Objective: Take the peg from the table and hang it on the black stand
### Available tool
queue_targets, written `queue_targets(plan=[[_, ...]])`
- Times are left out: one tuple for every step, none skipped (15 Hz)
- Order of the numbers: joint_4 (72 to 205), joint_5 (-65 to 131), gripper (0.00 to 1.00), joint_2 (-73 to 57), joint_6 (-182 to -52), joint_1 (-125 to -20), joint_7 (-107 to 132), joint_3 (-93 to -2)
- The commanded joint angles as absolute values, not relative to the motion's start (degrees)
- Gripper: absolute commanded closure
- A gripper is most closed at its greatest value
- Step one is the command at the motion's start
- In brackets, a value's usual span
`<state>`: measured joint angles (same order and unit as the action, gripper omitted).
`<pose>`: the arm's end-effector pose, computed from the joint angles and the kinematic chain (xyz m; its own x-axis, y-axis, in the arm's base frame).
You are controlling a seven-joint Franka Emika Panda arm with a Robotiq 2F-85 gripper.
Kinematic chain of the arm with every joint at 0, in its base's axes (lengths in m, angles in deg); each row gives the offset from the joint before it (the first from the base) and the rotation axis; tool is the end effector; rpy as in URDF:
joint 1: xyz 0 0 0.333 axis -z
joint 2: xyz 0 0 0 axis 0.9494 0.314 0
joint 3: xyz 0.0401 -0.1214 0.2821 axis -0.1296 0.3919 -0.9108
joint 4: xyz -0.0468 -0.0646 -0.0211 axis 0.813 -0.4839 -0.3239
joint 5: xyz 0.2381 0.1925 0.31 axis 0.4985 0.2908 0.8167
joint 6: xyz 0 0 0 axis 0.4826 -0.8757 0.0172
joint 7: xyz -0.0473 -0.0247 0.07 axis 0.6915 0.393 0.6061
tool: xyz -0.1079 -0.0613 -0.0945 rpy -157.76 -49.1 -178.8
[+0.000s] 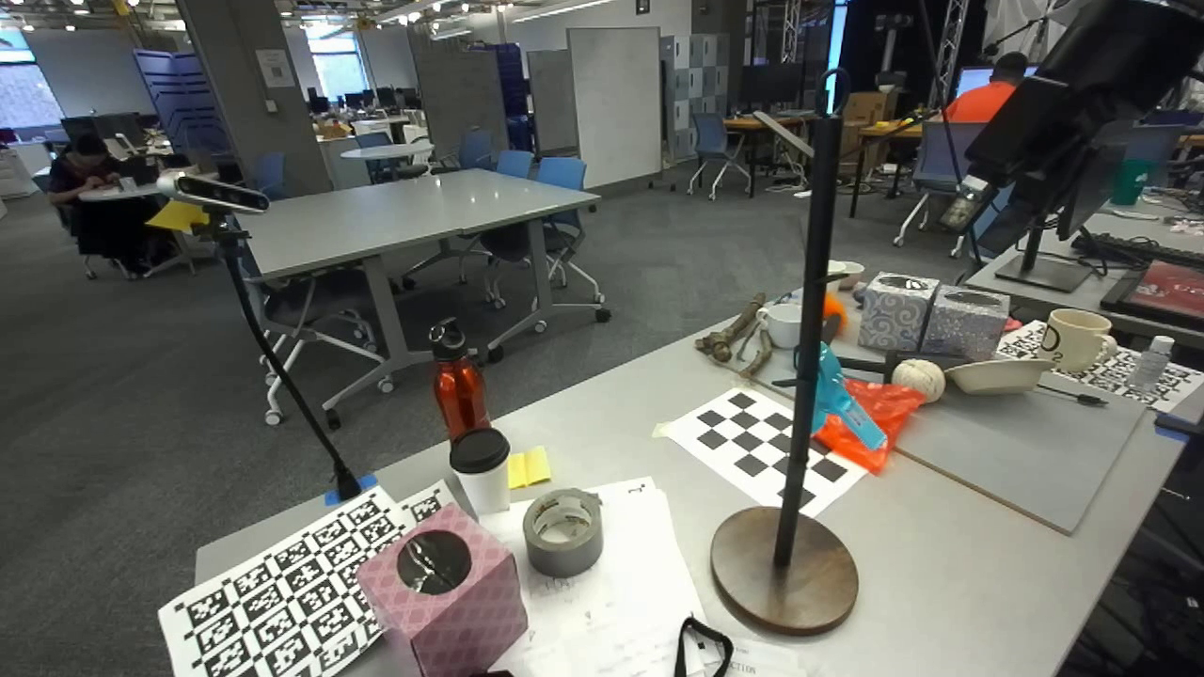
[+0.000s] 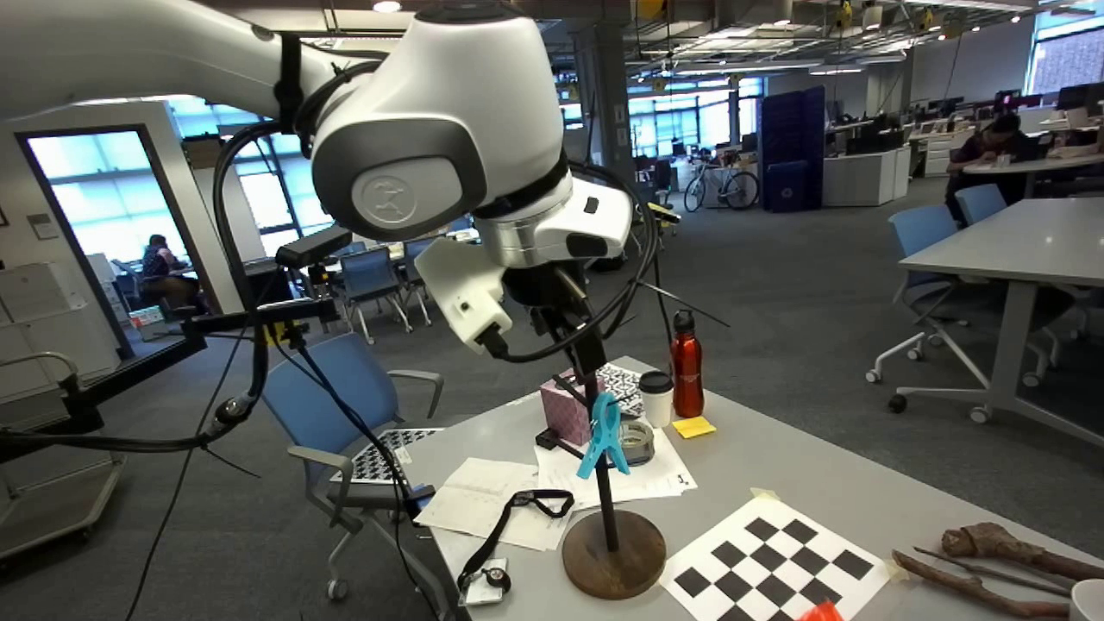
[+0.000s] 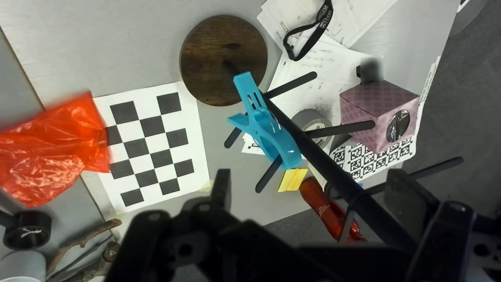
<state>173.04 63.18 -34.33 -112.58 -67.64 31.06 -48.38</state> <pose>0.5692 -0.0447 0.4052 0.9475 -0.1939 0.2544 -0.0911 -0.9259 -0.3665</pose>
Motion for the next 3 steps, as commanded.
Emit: queue_targets(plan=[[173.0,62.9,0.00,-34.3,-112.5,-68.7,30.8,-47.3],[173.0,62.9,0.00,-34.3,-112.5,-68.7,30.8,-47.3],[173.0,62.9,0.00,-34.3,-112.5,-68.7,30.8,-47.3]])
